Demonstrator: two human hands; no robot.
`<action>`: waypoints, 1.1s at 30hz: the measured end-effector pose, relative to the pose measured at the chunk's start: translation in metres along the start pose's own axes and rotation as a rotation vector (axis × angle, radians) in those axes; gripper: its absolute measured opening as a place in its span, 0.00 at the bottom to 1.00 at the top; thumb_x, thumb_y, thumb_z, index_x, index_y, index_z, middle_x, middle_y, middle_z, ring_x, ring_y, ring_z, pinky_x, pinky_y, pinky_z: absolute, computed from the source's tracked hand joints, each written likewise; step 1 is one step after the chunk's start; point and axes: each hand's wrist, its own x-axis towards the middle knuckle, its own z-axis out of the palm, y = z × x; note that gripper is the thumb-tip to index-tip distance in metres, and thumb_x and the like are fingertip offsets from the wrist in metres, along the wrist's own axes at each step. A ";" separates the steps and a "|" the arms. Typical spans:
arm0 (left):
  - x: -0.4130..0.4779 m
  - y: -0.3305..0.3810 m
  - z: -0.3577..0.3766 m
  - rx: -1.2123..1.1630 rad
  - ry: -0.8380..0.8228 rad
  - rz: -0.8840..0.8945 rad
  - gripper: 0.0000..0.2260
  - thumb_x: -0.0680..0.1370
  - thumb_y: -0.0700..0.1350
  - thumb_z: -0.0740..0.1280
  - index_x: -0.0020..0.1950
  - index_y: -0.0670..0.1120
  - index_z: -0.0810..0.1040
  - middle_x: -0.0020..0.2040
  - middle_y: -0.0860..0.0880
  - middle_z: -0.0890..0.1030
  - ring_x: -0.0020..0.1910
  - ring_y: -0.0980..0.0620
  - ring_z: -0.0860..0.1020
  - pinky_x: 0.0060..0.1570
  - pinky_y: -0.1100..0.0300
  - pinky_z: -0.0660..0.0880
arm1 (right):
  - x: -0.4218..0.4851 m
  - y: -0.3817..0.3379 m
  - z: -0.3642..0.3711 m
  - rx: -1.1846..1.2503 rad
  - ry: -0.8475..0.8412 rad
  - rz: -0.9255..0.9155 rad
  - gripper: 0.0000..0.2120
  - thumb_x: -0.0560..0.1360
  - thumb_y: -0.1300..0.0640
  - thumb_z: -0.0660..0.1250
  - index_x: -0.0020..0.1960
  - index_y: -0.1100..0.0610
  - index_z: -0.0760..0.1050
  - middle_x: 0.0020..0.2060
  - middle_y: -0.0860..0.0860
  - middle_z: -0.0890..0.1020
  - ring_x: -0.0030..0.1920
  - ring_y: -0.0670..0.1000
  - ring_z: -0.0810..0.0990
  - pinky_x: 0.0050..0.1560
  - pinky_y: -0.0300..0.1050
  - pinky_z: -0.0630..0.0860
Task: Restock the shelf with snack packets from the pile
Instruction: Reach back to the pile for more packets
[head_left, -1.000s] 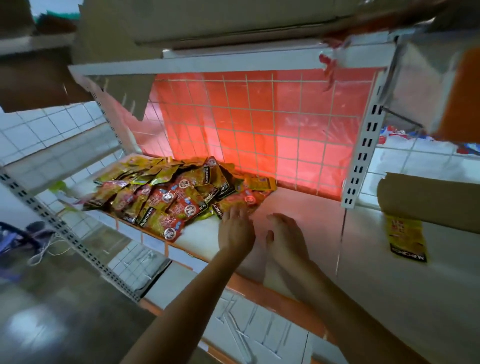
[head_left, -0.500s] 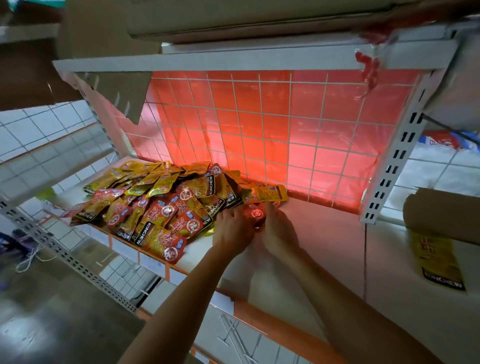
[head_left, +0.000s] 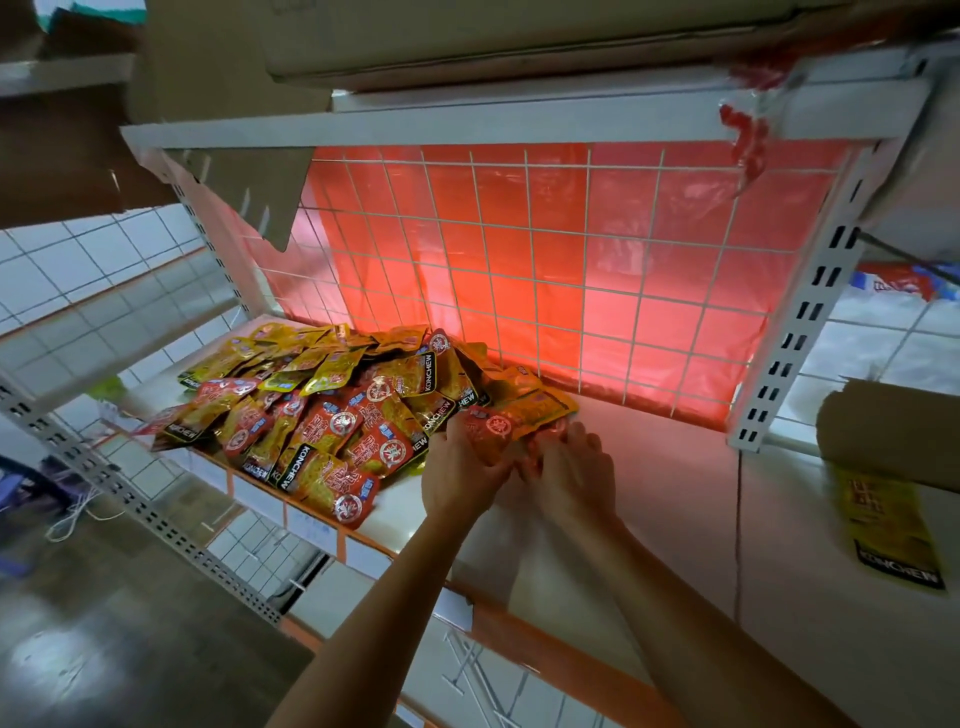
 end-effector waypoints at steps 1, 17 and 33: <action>-0.002 0.002 0.003 -0.024 -0.012 -0.005 0.36 0.66 0.56 0.77 0.69 0.49 0.67 0.58 0.43 0.75 0.58 0.42 0.75 0.51 0.51 0.75 | -0.003 0.004 -0.002 -0.013 -0.004 0.021 0.17 0.77 0.44 0.60 0.60 0.52 0.73 0.60 0.54 0.71 0.59 0.58 0.70 0.54 0.50 0.69; -0.050 0.060 0.053 -0.143 -0.072 0.004 0.36 0.69 0.56 0.75 0.72 0.50 0.64 0.60 0.44 0.72 0.58 0.42 0.74 0.56 0.53 0.72 | -0.066 0.084 -0.065 0.281 -0.023 0.245 0.13 0.77 0.53 0.62 0.60 0.55 0.74 0.53 0.56 0.81 0.53 0.58 0.79 0.45 0.42 0.69; -0.136 0.164 0.118 -0.704 -0.382 -0.098 0.13 0.78 0.44 0.67 0.61 0.42 0.76 0.55 0.44 0.81 0.53 0.46 0.80 0.54 0.48 0.79 | -0.137 0.201 -0.115 1.067 0.262 0.679 0.06 0.73 0.54 0.66 0.49 0.54 0.78 0.41 0.53 0.83 0.43 0.55 0.82 0.46 0.51 0.78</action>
